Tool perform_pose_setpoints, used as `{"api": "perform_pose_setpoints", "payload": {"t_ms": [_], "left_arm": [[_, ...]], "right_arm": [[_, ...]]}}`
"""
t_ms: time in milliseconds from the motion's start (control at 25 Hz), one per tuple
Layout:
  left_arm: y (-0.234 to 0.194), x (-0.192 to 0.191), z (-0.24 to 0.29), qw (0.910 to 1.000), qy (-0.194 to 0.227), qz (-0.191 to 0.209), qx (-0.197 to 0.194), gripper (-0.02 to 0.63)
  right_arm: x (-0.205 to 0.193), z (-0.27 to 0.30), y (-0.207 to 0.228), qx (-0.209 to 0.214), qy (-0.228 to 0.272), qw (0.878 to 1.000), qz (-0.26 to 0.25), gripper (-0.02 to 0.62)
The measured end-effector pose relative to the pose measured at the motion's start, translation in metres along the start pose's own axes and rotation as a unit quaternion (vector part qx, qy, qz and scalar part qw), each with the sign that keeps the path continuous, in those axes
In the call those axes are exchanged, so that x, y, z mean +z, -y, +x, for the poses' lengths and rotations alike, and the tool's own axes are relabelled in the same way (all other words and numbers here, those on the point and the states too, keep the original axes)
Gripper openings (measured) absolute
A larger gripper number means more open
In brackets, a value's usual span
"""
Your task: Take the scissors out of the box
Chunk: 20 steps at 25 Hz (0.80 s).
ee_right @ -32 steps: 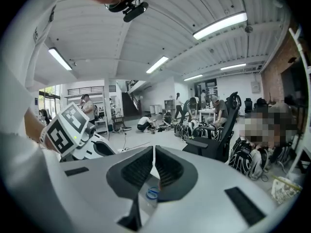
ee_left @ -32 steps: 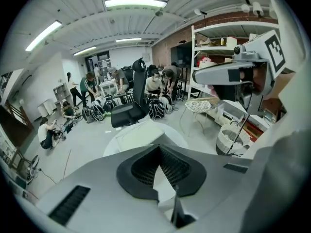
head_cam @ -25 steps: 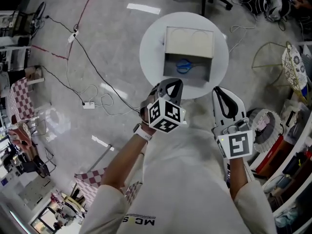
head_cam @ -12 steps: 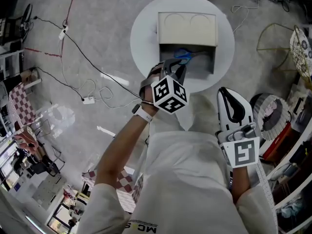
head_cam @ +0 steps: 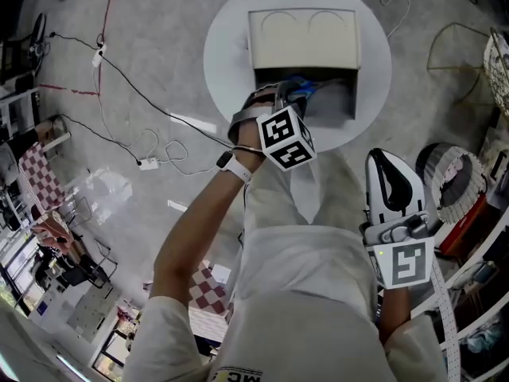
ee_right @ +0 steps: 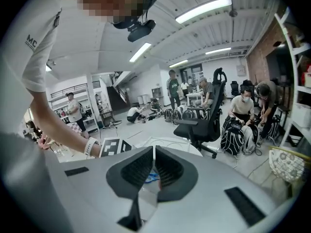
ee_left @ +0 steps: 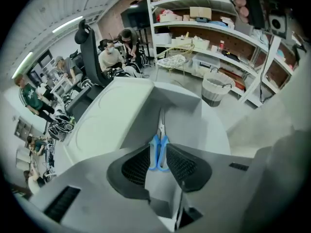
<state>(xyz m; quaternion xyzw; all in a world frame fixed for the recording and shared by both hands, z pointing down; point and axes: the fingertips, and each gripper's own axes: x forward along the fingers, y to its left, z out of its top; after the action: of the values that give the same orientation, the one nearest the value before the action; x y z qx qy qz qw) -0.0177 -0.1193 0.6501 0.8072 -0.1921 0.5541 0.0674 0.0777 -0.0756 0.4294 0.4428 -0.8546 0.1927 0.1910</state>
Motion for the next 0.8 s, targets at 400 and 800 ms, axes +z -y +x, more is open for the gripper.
{"api": "perform_pose_setpoints", "payload": {"t_ms": [400, 800], "left_arm": [[0.003, -0.014, 0.044, 0.9966, -0.052, 0.059, -0.026, 0.101], [0.007, -0.019, 0.051, 0.9946, -0.063, 0.073, -0.040, 0.095]], "right_arm": [[-0.021, -0.001, 0.012, -0.010, -0.015, 0.999, 0.029, 0.074], [-0.026, -0.002, 0.014, -0.011, -0.019, 0.999, 0.042, 0.074]]}}
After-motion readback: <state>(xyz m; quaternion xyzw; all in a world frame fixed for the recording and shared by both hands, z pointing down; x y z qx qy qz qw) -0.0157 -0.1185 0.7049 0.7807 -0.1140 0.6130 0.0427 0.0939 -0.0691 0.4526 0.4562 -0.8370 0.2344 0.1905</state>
